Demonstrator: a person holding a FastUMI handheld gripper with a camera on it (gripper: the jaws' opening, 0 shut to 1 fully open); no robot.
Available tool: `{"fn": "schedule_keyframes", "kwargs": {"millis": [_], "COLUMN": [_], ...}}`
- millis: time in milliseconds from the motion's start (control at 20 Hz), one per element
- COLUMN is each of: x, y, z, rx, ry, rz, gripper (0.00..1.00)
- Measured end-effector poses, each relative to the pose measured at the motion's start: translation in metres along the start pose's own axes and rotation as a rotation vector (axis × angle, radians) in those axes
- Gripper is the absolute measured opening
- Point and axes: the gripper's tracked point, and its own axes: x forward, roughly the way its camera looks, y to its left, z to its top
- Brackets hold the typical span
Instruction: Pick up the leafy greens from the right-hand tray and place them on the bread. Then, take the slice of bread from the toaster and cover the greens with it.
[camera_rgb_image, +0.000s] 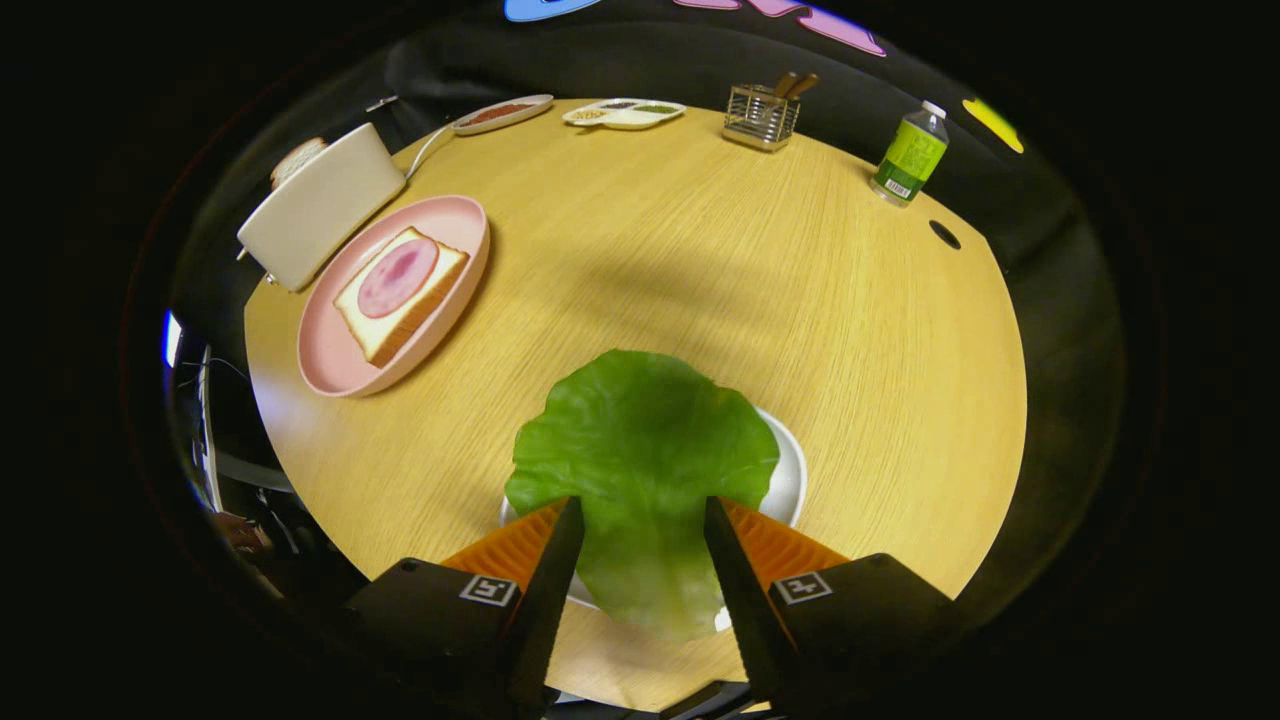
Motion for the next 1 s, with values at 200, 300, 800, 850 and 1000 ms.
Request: {"fn": "schedule_keyframes", "kwargs": {"millis": [200,300,800,850,1000], "x": [-0.001,-0.002,-0.086,-0.093,-0.108], "y": [0.0,0.001,0.041,0.052,0.088], "z": [-0.005,-0.007,0.052,0.063,0.094], "rx": [-0.039,-0.032,0.0,-0.003,-0.012], "ry": [0.007,0.014,-0.128,-0.141,-0.181], "rz": [0.006,0.0,0.024,0.032,0.064], "gripper": [0.26,0.09,0.09,0.09,0.09]}}
